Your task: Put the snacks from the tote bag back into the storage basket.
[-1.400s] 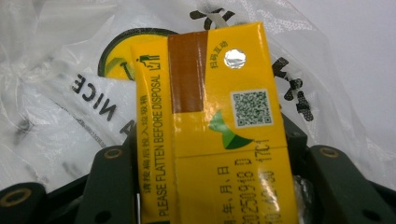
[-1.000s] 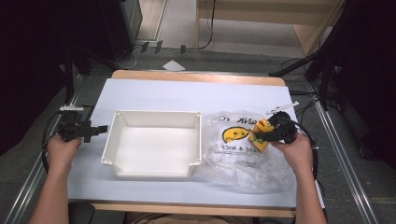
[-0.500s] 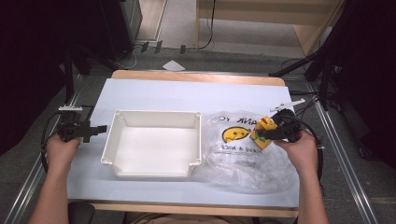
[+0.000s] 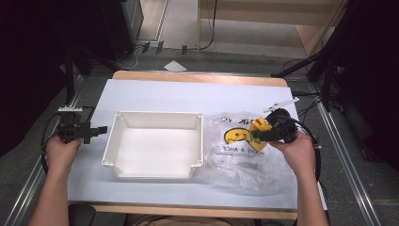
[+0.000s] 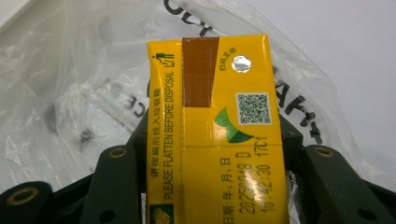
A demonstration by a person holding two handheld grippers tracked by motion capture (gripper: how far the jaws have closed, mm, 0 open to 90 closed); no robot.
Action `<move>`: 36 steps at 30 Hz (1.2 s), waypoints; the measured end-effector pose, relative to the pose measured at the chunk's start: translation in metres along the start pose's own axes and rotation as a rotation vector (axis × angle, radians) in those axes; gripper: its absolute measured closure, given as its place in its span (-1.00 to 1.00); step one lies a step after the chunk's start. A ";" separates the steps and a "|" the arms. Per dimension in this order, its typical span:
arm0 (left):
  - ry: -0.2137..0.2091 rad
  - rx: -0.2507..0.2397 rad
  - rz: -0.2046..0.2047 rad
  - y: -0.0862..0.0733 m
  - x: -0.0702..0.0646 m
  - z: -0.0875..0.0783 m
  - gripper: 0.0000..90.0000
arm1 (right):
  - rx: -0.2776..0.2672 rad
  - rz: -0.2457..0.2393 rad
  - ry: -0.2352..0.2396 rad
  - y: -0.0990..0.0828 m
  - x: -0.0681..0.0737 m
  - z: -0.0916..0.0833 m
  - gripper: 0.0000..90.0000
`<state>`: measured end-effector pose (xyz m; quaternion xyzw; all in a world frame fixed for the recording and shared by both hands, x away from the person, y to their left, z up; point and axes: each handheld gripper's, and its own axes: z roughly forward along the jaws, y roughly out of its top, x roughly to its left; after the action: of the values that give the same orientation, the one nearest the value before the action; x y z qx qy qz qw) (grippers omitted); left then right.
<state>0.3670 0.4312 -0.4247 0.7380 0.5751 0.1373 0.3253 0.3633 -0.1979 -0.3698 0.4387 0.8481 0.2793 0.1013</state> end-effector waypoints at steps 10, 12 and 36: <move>0.001 -0.001 -0.001 0.000 0.000 0.000 -0.66 | -0.012 -0.056 0.039 0.011 0.019 0.000 0.14; 0.001 0.000 -0.001 0.000 0.000 0.000 -0.66 | -0.012 -0.063 0.038 0.012 0.020 0.000 0.14; 0.004 0.002 0.002 0.000 -0.001 0.000 -0.66 | -0.025 -0.164 0.110 0.048 0.054 0.002 0.15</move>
<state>0.3668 0.4301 -0.4247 0.7387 0.5752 0.1385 0.3230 0.3651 -0.1323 -0.3410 0.3503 0.8820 0.3040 0.0827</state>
